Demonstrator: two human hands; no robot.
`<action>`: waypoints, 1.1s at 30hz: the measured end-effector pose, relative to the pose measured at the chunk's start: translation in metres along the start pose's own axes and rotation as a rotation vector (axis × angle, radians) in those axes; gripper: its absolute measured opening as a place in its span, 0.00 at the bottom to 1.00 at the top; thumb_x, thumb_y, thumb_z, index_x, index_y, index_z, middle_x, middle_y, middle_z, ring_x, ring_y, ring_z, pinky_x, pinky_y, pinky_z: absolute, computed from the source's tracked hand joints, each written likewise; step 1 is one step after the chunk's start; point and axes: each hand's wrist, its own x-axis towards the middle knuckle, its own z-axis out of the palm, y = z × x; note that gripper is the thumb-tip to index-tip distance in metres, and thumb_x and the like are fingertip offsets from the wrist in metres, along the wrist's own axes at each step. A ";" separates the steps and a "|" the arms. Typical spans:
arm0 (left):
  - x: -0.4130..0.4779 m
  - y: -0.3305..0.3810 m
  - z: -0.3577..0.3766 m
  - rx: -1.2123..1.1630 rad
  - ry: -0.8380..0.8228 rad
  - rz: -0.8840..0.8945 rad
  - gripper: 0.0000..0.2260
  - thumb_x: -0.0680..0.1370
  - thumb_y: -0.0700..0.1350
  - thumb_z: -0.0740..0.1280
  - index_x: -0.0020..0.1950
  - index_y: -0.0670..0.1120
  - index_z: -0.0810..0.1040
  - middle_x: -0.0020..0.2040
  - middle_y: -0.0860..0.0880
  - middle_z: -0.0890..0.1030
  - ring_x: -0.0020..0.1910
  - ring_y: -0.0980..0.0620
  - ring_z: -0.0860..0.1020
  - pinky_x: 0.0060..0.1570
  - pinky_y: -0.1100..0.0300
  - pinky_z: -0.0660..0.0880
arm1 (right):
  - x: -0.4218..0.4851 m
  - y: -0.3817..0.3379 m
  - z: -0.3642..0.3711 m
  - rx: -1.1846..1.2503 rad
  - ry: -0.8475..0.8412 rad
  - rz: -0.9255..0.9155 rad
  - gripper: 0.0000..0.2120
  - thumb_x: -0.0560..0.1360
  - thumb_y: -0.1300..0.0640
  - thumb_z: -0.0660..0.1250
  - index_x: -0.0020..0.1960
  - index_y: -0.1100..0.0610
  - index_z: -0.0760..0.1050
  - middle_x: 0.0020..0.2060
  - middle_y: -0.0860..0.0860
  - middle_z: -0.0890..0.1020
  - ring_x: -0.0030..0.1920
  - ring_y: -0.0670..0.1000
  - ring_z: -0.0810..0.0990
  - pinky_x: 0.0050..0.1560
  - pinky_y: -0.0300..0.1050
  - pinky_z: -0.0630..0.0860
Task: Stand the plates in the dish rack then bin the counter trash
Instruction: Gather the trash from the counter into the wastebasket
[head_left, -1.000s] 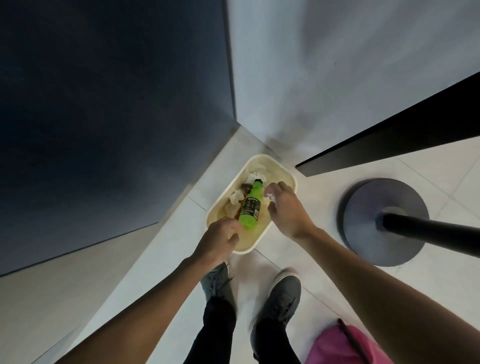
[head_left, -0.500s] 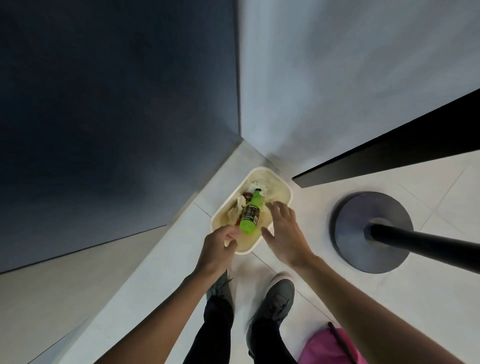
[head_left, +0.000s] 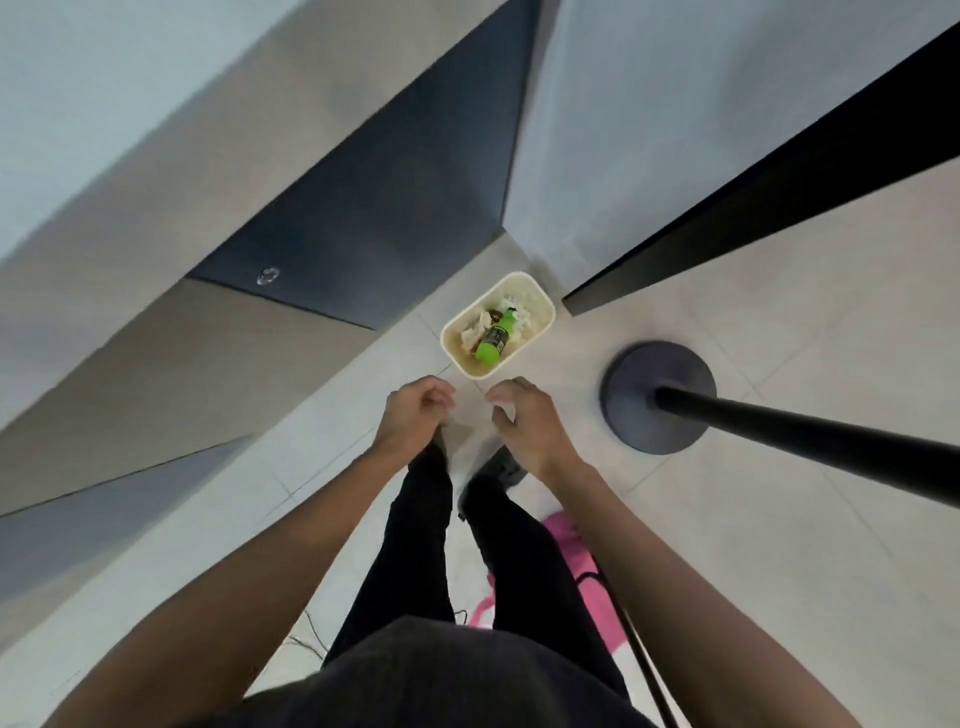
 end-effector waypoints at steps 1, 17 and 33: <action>-0.017 0.004 -0.006 -0.035 0.019 -0.006 0.16 0.73 0.26 0.61 0.46 0.45 0.82 0.39 0.46 0.83 0.42 0.43 0.82 0.48 0.56 0.80 | -0.012 -0.013 -0.006 0.002 -0.014 -0.035 0.09 0.75 0.66 0.64 0.52 0.60 0.80 0.50 0.54 0.82 0.52 0.54 0.80 0.58 0.51 0.75; -0.249 0.024 -0.164 -0.295 0.475 0.151 0.11 0.80 0.36 0.63 0.50 0.51 0.81 0.42 0.54 0.84 0.44 0.58 0.81 0.43 0.67 0.76 | -0.093 -0.248 -0.006 -0.286 -0.244 -0.566 0.05 0.78 0.60 0.65 0.50 0.55 0.80 0.44 0.45 0.82 0.44 0.44 0.78 0.48 0.39 0.74; -0.392 -0.087 -0.404 -0.422 0.866 0.282 0.10 0.81 0.37 0.64 0.53 0.51 0.81 0.44 0.55 0.84 0.44 0.55 0.81 0.41 0.63 0.76 | -0.147 -0.485 0.201 -0.171 -0.339 -0.824 0.07 0.80 0.59 0.63 0.49 0.52 0.80 0.43 0.42 0.82 0.47 0.45 0.79 0.48 0.39 0.75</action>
